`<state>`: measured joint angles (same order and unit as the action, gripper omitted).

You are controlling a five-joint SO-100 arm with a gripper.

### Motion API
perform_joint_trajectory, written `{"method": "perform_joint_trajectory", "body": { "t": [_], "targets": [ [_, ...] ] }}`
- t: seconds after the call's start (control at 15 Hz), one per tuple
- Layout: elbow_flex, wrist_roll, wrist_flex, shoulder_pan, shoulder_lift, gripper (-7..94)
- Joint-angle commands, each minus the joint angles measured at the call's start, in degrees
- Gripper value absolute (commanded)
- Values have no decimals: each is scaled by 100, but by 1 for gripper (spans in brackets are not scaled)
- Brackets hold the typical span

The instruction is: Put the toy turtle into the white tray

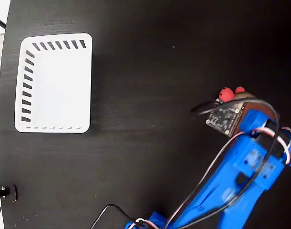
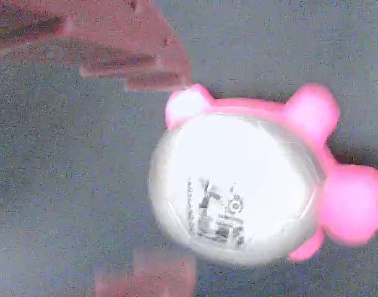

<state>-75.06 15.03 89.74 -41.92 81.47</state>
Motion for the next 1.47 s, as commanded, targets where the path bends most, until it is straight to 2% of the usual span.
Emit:
{"method": "perform_joint_trajectory", "body": {
  "t": [0.0,0.07,0.13,1.33,1.4],
  "targets": [
    [668,167,220,-202,-79,45],
    [905,202,343,-229,-246,54],
    [1099,202,413,-264,-422,56],
    [1960,-202,185,-510,-2435,57],
    [1969,-193,176,-510,-2479,70]
  ]
}}
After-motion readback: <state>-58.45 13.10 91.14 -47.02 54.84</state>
